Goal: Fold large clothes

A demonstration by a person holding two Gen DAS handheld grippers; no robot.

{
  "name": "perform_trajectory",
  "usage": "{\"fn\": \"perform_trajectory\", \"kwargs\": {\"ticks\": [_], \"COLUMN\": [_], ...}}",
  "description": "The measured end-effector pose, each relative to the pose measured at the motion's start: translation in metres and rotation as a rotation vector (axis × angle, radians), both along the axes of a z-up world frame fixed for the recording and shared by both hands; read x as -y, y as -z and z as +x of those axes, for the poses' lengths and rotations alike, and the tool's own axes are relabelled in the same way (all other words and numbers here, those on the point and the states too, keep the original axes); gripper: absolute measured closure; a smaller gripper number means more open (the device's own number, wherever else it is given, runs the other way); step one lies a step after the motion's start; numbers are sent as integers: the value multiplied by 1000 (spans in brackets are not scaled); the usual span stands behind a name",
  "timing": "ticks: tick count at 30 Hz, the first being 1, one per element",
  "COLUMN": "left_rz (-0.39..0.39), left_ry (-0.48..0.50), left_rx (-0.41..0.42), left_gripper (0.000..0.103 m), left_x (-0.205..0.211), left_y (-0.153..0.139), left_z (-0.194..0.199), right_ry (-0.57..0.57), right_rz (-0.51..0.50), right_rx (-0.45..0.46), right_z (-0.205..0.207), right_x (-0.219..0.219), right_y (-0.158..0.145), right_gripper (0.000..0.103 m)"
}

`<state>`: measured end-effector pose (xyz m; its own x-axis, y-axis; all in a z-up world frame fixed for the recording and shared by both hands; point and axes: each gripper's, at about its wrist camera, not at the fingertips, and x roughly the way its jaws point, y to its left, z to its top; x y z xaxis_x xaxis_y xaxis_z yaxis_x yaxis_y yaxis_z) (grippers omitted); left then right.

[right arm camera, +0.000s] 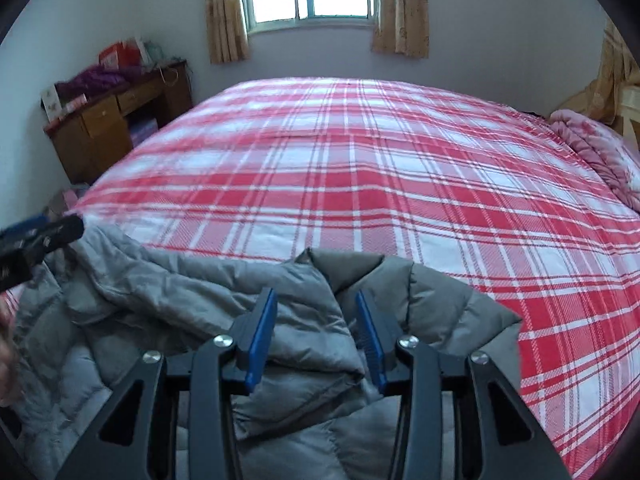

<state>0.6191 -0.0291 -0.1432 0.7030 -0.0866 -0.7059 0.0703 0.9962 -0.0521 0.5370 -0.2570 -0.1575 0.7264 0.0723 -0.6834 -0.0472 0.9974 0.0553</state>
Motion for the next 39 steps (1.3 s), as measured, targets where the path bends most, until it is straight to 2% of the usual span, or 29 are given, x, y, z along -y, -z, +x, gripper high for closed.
{"fn": "perform_trajectory", "kwargs": {"ticks": [1, 4, 6, 8, 19, 39], "left_rz": [36, 72, 16, -17, 9, 38], "left_ry": [-14, -28, -31, -36, -38, -42], "left_rx": [-14, -88, -103, -98, -90, -95], "left_gripper": [12, 12, 12, 12, 10, 9], "left_x": [3, 2, -8, -12, -7, -3], "left_y": [12, 45, 58, 59, 68, 71], "left_z": [5, 11, 9, 9, 12, 14], "right_ry": [-4, -7, -8, -19, -26, -20], "right_rz": [1, 22, 33, 40, 47, 20], "right_rx": [-8, -34, -49, -58, -80, -92], "right_z": [1, 5, 8, 9, 15, 18], "right_x": [-1, -1, 2, 2, 0, -4], "right_y": [3, 18, 25, 30, 41, 44], "right_gripper": [59, 59, 59, 59, 59, 59]}}
